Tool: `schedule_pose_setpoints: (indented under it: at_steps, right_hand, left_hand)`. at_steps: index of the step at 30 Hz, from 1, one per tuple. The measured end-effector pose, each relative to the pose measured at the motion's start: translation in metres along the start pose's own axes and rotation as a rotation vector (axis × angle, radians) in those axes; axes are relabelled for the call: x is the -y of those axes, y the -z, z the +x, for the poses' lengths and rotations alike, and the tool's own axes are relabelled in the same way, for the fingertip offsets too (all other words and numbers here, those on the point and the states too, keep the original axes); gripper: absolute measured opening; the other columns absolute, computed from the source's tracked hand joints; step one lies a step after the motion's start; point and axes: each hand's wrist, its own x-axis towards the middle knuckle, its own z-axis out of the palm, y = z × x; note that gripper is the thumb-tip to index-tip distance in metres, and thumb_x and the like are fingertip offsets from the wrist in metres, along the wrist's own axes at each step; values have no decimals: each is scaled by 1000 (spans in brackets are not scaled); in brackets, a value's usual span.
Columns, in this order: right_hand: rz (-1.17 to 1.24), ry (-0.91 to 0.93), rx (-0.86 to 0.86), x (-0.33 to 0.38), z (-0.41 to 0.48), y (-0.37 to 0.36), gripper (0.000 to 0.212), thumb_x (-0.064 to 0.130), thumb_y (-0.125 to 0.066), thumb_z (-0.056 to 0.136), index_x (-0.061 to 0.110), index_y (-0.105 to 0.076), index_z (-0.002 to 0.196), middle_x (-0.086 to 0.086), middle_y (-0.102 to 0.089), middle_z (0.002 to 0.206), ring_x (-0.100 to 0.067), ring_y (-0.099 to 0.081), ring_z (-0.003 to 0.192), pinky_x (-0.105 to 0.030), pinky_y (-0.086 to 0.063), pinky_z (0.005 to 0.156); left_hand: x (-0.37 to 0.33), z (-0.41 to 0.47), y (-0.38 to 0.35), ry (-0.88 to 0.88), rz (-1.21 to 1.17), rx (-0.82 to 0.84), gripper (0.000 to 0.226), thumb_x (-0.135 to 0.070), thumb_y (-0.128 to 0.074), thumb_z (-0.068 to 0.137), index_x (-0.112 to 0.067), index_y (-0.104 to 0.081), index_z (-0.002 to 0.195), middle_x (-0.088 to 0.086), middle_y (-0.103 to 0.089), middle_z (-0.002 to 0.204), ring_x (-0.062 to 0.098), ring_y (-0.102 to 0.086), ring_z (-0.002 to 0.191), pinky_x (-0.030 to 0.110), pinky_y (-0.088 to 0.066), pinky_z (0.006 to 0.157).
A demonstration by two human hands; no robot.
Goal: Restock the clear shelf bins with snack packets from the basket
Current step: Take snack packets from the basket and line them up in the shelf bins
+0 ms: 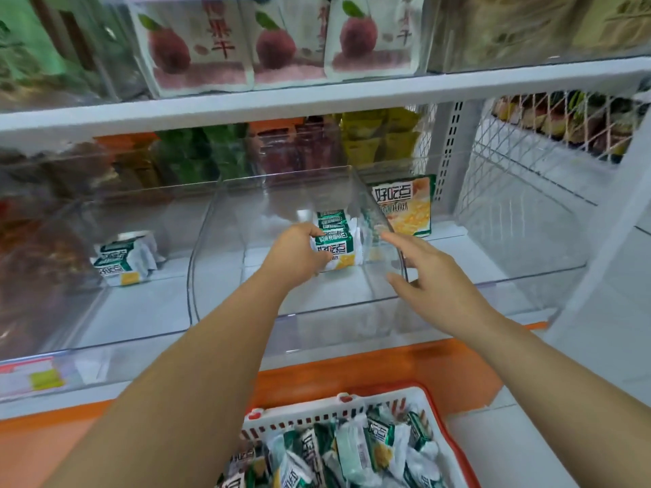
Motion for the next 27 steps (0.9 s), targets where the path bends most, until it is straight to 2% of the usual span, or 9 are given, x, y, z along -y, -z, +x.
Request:
schedule_pose_setpoints:
  at_steps: [2,4,7,11,16,20,22,25,27]
  right_hand:
    - [7,16,-6,-3,1,0,60,16,-60,90,31,-36,143,9,-37,148,-15,-46,127,-39,-47,96]
    - [22,27,-6,-5,1,0,61,16,-61,89,32,-37,143,10,-38,147,-14,-48,125,-40,-48,95]
    - [37,40,-18,-6,1,-1,61,16,-61,89,33,-36,142,11,-38,146,-13,-49,124,-38,-49,94]
    - [28,33,-27,-6,0,-2,61,17,-59,90,34,-35,143,12,-36,148,-12,-46,126,-39,-47,97]
    - [3,39,-39,-4,0,-3,61,16,-57,91,32,-33,145,12,-35,149,-12,-44,127,-36,-45,101]
    - [-18,51,-38,-3,-1,-4,61,16,-56,92,32,-31,145,10,-33,150,-12,-40,131,-38,-44,102]
    - [-41,51,-31,-5,-3,-5,62,20,-56,93,33,-28,146,10,-30,152,-10,-35,135,-37,-41,105]
    - [-5,100,-147,-2,-15,-10,54,22,-56,93,29,-36,143,6,-33,148,-8,-30,134,-14,-28,105]
    - [-53,235,-345,2,-30,-15,38,15,-53,89,15,-56,127,-5,-50,130,-15,-44,121,-9,-30,100]
  left_hand:
    - [8,17,-8,28,-7,60,35,-14,-69,86,-10,-55,117,9,-63,92,16,-57,66,19,-53,66]
    - [12,29,-15,53,-39,118,31,-13,-71,84,-11,-55,111,13,-64,99,25,-62,81,37,-55,83]
    - [12,41,-27,31,-4,122,27,-9,-71,84,-13,-49,99,12,-63,105,29,-63,89,40,-54,83]
    - [13,49,-39,-16,249,62,30,-9,-68,85,-11,-40,96,13,-61,102,25,-55,81,31,-45,63]
    - [11,56,-38,-20,483,27,38,-22,-68,86,-7,-45,113,12,-54,110,31,-57,96,39,-48,76]
    - [8,54,-36,1,434,44,41,-19,-70,85,-7,-44,115,14,-53,114,28,-54,92,37,-48,79]
    - [5,48,-32,26,408,61,51,-21,-71,84,-10,-42,124,14,-48,123,29,-55,98,39,-48,85]
    - [-2,25,-25,-40,360,-7,56,-24,-67,87,-14,-40,135,11,-40,135,29,-55,108,38,-46,90]
    - [-9,-7,-23,-241,187,-171,39,-19,-60,91,-16,-51,129,5,-47,130,21,-56,106,29,-44,89]
